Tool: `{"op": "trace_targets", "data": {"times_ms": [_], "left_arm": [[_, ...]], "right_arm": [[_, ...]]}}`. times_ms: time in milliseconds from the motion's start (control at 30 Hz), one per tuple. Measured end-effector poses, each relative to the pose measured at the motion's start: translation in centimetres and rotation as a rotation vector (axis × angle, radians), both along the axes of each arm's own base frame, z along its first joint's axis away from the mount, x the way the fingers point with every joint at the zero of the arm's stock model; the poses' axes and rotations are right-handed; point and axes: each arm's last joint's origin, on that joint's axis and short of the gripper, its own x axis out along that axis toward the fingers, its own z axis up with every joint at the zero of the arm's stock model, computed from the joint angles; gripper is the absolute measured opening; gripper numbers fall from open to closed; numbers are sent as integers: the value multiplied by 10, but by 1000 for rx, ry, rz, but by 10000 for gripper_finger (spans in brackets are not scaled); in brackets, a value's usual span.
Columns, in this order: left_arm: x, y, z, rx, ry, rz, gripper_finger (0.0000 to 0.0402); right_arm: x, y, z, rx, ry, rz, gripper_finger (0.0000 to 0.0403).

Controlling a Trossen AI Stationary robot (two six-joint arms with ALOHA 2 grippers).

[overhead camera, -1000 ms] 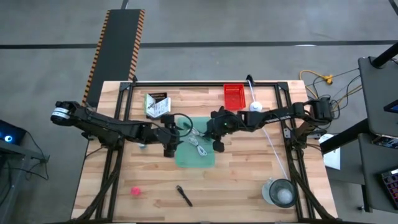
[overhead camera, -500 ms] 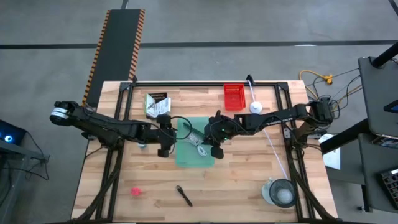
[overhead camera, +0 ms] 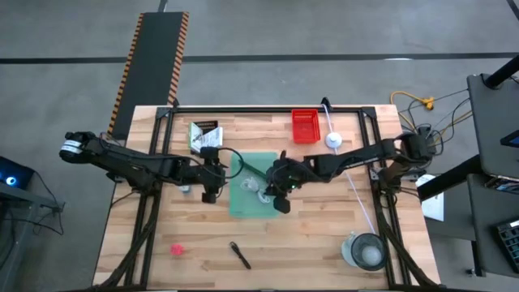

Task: Pick and place items into bin
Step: Put the white charger cable into the blue bin, then put the black charger cable into the blue bin

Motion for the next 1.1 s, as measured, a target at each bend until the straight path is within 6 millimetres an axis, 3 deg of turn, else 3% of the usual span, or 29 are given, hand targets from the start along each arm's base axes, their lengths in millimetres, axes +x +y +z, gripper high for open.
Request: {"op": "trace_targets", "data": {"times_ms": [200,500,733,1100], "left_arm": [[-1,0,0,1,7,0,235],[-2,0,-2,4,30,1,235],[-3,1,-1,8,29,-3,235],[-4,1,-1,5,30,0,235]], "right_arm": [[16,8,-30,3,53,25,9],[29,11,-43,38,151,81,9],[29,11,-36,18,161,100,22],[28,11,-34,7,149,112,96]]}}
